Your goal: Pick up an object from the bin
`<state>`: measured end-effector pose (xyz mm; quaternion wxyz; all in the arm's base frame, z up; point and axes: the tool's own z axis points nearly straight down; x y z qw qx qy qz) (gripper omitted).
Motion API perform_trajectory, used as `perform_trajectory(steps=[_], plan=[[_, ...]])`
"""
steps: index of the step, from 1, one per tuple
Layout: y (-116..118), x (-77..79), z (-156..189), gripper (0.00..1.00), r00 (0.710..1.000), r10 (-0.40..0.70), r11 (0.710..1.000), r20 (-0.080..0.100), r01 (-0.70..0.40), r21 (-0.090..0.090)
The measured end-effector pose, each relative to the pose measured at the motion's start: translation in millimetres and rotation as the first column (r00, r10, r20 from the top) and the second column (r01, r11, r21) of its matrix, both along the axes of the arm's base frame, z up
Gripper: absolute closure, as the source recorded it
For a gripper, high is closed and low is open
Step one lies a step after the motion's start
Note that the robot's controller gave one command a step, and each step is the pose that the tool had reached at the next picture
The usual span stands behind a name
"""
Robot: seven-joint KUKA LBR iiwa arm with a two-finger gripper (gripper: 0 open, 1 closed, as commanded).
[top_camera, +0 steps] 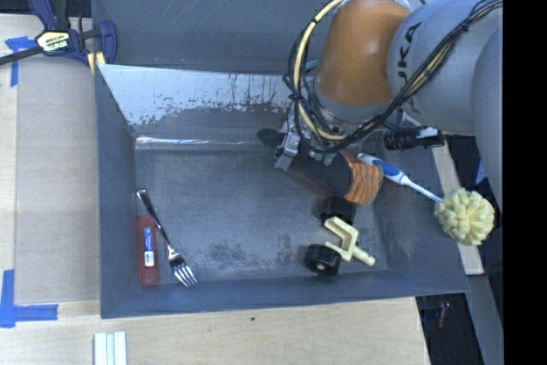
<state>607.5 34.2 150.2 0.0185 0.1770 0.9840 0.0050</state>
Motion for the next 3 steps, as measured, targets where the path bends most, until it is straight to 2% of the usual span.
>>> perform_trajectory(steps=[1,2,3], plan=[[-17.2,-5.8,18.2,1.00,1.000,-0.030,1.000,0.003,0.030,-0.001],[-38.7,11.7,-37.5,1.00,0.979,-0.204,0.979,0.006,0.204,0.011],[-34.8,2.9,-34.7,1.00,0.983,-0.186,0.983,-0.009,0.186,0.007]])
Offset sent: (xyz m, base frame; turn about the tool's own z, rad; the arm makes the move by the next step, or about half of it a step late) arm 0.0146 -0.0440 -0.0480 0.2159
